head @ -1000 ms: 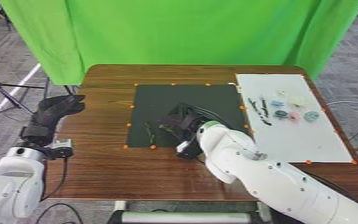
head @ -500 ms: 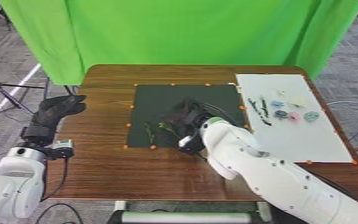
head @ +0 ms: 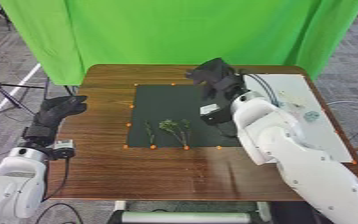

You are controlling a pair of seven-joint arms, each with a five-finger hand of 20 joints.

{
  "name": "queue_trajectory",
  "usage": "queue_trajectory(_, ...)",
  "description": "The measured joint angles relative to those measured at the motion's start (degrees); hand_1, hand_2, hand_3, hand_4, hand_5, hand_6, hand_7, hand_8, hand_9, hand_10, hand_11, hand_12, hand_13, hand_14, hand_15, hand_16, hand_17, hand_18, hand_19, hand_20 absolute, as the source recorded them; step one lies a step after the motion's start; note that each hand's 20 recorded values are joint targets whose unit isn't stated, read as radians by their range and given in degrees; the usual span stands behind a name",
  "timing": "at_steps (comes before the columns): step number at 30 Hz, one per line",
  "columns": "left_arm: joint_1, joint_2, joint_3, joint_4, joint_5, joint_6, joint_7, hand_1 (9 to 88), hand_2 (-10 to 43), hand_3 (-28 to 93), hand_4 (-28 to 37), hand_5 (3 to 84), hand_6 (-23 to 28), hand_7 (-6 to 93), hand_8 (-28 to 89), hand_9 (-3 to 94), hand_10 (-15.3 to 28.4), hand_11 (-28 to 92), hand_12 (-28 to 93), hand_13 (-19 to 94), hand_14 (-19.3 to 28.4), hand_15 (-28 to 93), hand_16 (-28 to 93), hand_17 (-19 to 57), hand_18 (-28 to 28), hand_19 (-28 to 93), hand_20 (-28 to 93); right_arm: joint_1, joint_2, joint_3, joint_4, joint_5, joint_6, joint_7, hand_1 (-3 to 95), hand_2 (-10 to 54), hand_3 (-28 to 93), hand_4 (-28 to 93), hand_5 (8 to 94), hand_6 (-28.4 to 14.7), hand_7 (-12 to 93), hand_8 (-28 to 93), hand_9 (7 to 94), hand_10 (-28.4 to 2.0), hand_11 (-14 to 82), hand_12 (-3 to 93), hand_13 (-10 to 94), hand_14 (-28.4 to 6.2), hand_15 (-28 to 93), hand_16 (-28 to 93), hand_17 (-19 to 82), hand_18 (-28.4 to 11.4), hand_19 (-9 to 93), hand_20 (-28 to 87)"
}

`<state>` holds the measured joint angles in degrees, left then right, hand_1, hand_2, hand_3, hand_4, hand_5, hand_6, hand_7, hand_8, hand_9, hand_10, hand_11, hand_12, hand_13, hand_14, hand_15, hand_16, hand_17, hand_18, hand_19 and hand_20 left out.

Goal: Arrange flowers

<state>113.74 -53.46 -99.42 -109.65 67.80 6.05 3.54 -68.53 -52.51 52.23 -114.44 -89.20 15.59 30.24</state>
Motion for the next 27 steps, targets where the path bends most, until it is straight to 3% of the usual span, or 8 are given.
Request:
queue_trajectory(4,0.5,-0.17,-0.58,-0.10,0.01,-0.02,0.00,31.0,10.9,60,-23.6,50.6,6.2,14.9,-8,51.4,16.7,22,8,41,20.1,21,-5,5.1,13.3,20,12,-5.5,4.9,9.3,-1.6,-10.3,3.4,0.9,36.9,-8.9,61,-9,63.3,-2.9,13,-4,64.9,-15.9,9.0,16.0,86,-6.6,42,31,57,-12.4,88,34)
queue_trajectory(10,1.3,-0.29,-1.17,-0.15,0.01,-0.02,-0.05,31.4,10.8,60,-23.6,50.5,6.1,15.0,-8,51.4,16.8,22,8,41,20.0,21,-5,5.1,13.3,20,12,-12.6,11.4,19.0,4.1,-20.6,5.3,7.2,35.8,-9.5,59,-11,63.7,-3.2,14,-4,70.5,-16.6,12.6,20.1,86,-6.3,46,32,58,-12.4,90,37)
queue_trajectory(16,0.9,-0.30,-0.51,-0.09,0.39,-0.36,-0.10,31.5,10.7,60,-23.5,50.4,6.1,15.2,-8,51.4,16.7,22,8,41,20.0,21,-5,5.1,13.3,20,12,-14.1,12.3,16.9,9.8,-21.1,2.0,10.6,35.3,-9.5,59,-11,64.8,-3.4,15,-4,73.2,-16.2,15.5,22.0,87,-5.9,48,32,58,-12.4,91,37)
queue_trajectory(21,0.0,-0.30,0.27,-0.02,1.10,-1.08,-0.17,31.4,10.7,60,-23.5,50.5,6.1,15.1,-8,51.4,16.7,22,8,41,20.0,21,-5,5.1,13.3,20,12,-14.1,11.6,14.1,10.0,-21.4,-0.3,10.6,35.7,-9.5,59,-11,65.2,-3.2,15,-4,73.9,-16.3,15.8,22.0,87,-5.8,48,32,58,-12.5,91,37)
queue_trajectory(27,0.1,-0.40,0.19,-0.10,1.22,-1.34,-0.28,31.4,10.8,60,-23.7,50.5,6.1,15.1,-8,51.4,16.7,22,8,41,20.1,21,-5,5.1,13.3,20,12,-14.3,10.8,13.9,10.3,-21.4,-0.6,10.6,36.5,-9.5,59,-11,65.4,-3.2,15,-4,73.5,-16.4,15.0,21.6,87,-5.8,48,32,59,-12.4,91,37)
